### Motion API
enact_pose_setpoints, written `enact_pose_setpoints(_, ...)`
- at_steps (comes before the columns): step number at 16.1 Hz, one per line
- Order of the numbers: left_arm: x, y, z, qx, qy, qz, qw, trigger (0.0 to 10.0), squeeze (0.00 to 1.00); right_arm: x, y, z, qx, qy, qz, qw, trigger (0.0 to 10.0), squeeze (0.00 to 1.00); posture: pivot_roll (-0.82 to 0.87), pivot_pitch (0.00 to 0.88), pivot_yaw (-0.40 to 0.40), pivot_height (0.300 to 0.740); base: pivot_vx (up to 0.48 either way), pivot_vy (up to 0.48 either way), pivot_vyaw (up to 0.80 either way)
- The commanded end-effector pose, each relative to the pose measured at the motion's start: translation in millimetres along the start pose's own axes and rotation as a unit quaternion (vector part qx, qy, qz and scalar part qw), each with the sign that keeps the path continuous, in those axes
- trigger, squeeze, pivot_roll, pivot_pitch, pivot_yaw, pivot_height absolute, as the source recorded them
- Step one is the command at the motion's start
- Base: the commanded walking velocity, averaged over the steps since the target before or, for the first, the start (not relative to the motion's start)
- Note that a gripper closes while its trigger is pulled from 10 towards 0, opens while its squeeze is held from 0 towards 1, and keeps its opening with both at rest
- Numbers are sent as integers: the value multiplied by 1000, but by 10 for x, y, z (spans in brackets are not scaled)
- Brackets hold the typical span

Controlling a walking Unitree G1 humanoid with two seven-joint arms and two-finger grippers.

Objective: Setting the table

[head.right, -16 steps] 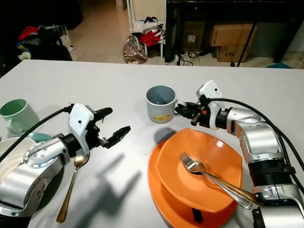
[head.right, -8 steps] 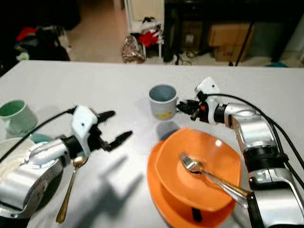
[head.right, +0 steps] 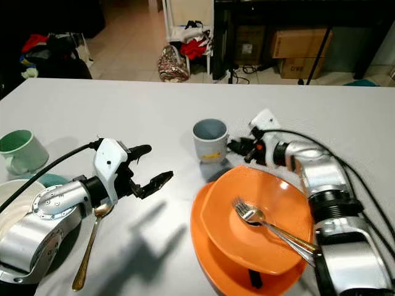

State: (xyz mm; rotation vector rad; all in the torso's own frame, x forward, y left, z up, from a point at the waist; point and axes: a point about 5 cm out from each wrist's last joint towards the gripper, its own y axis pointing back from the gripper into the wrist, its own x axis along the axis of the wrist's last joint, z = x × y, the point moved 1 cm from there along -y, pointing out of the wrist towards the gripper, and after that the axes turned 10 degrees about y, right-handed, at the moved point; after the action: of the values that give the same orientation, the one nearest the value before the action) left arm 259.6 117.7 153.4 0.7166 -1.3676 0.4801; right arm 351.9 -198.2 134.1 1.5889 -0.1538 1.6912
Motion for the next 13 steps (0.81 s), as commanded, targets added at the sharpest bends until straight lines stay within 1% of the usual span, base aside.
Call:
enact_pose_setpoints(1,29,0,-3,-4,-10,-4,1000,10000,0,92,-33,35,-2,15,5,1000,10000,0,46,0,101,740,0,0,0)
enact_pose_setpoints(4,21,6,2,-6,-10,-6,1000,10000,0,62,-48,30,9,9,3,1000,10000,0,50,0,98,740,0,0,0)
enact_pose_setpoints(5,19,7,3,-7,-10,-7,1000,10000,0,58,-50,31,10,10,3,1000,10000,51,49,0,98,740,0,0,0)
enact_pose_setpoints(6,18,7,4,-7,-9,-8,1000,10000,0,53,-51,32,12,9,3,1000,10000,71,49,0,98,740,0,0,0)
enact_pose_setpoints(7,18,7,5,-8,-9,-8,1000,10000,0,51,-51,34,12,9,3,1000,10000,271,49,0,98,740,0,0,0)
enact_pose_setpoints(8,15,7,10,-11,-8,-9,1000,10000,0,49,-47,41,14,9,2,1000,10000,831,47,0,98,740,0,0,0)
enact_pose_setpoints(9,13,8,12,-12,-8,-10,1000,10000,0,49,-44,45,14,10,2,1000,10000,894,45,0,100,740,0,0,0)
enact_pose_setpoints(10,10,8,18,-15,-7,-11,1000,10000,0,46,-34,54,15,11,2,1000,10000,988,45,0,101,740,0,0,0)
enact_pose_setpoints(13,14,5,17,-17,-7,-12,1000,10000,0,46,-17,60,20,17,1,1000,10000,996,45,0,103,740,0,0,0)
